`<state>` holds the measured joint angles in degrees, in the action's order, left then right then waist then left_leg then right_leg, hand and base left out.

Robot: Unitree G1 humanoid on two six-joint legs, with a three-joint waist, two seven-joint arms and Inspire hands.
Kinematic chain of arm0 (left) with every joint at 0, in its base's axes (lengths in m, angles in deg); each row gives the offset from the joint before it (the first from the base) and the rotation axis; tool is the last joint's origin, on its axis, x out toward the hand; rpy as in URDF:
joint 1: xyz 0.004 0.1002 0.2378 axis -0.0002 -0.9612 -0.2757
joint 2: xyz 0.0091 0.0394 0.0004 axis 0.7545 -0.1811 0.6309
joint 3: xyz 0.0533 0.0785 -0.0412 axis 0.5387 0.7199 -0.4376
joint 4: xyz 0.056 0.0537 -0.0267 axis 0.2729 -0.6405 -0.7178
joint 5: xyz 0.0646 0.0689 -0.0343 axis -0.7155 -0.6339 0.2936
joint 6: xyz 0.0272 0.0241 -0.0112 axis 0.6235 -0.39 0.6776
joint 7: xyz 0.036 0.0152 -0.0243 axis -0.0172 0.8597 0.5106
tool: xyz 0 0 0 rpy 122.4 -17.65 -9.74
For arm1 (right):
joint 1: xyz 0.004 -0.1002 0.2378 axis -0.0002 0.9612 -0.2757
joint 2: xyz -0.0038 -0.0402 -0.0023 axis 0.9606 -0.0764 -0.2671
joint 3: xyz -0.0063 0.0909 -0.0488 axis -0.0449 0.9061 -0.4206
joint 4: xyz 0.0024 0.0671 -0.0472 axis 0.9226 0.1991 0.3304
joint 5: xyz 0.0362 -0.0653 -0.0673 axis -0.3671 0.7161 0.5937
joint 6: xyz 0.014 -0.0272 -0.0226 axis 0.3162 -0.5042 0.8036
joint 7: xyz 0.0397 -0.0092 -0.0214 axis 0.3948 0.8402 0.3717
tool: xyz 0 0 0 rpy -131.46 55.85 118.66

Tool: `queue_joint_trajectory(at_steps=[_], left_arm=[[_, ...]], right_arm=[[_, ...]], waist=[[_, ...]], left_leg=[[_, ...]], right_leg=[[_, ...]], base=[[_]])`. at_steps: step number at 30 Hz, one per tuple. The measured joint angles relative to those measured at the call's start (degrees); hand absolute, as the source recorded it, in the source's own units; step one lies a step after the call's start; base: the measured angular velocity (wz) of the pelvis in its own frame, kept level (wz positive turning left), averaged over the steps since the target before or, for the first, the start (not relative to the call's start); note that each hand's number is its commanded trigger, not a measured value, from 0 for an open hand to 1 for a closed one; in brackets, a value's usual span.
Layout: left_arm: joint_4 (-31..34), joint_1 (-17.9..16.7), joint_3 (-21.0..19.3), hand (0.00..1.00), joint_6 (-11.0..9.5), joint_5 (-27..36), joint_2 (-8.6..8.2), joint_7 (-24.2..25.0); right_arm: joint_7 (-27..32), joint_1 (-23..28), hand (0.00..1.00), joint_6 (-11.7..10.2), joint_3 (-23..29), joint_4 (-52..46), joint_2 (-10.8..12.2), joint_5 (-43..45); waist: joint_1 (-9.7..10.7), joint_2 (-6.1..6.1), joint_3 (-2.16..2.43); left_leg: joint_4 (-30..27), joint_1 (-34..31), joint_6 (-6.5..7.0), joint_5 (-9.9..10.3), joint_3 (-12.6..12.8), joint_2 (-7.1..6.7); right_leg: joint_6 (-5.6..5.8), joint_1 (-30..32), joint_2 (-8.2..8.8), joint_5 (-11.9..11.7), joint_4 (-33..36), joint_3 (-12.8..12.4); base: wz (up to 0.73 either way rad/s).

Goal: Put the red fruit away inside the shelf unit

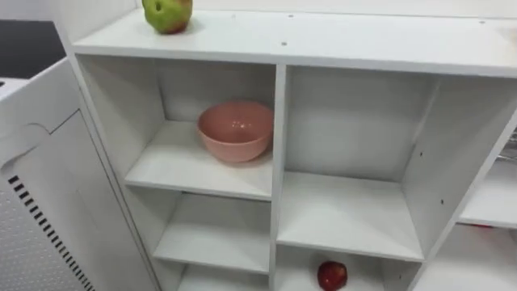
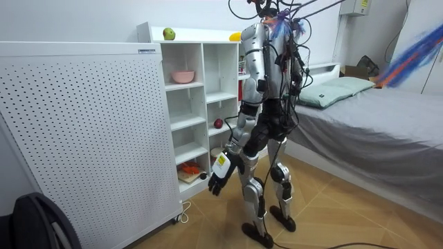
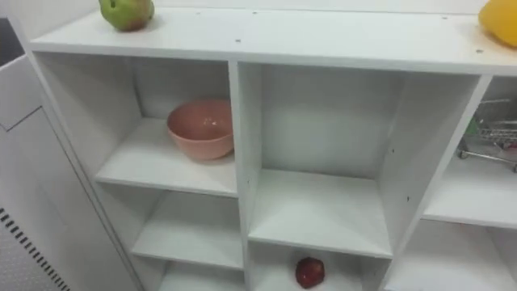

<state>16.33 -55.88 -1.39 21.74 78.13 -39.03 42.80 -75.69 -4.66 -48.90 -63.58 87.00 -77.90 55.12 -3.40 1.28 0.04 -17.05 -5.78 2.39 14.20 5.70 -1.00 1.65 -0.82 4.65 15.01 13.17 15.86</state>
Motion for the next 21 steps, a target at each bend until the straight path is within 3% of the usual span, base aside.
queue_joint_trajectory(at_steps=[5, 9, 14, 21], left_arm=[[0.4, -0.4, -2.7, 0.00, 1.3, -3.2, -1.42, -0.1], [1.2, 1.2, -8.2, 0.00, 2.0, -3.8, -1.83, 0.4], [0.2, 3.8, -8.6, 0.00, 1.9, -3.9, -2.29, 0.8], [-1.0, 3.0, -8.7, 0.00, 3.4, -5.2, -2.44, 3.4]], right_arm=[[-1.7, 0.1, 0.00, 1.5, 2.5, 1.7, 1.8, 0.0], [-5.1, -1.5, 0.00, 2.7, 6.3, 4.3, 2.3, -0.4], [-8.9, -1.5, 0.00, 3.4, 9.0, 5.2, 2.0, -0.8], [-13.1, -3.7, 0.00, 6.5, 9.1, 9.2, 1.4, -0.7]], waist=[[0.5, 0.04, -0.06], [1.4, -0.28, -0.29], [1.7, -1.03, -0.42], [1.9, -0.81, -0.32]], left_leg=[[1.6, 4.2, 0.00, 0.0, 0.3, -0.22], [2.8, 6.6, -0.08, 0.0, 0.4, -0.25], [3.1, 8.2, -0.08, -0.1, 0.9, -0.23], [3.9, 10.9, -0.20, -0.1, 2.1, 0.21]], right_leg=[[0.25, -4.1, -0.07, -0.3, -1.7, -0.2], [0.30, -6.2, -0.16, -0.3, -1.7, -1.1], [0.33, -7.3, -0.28, -0.7, -1.7, -2.0], [0.18, -9.1, -0.63, -0.9, -1.7, -3.0]], base=[[-0.02], [-0.06], [-0.11], [-0.08]])
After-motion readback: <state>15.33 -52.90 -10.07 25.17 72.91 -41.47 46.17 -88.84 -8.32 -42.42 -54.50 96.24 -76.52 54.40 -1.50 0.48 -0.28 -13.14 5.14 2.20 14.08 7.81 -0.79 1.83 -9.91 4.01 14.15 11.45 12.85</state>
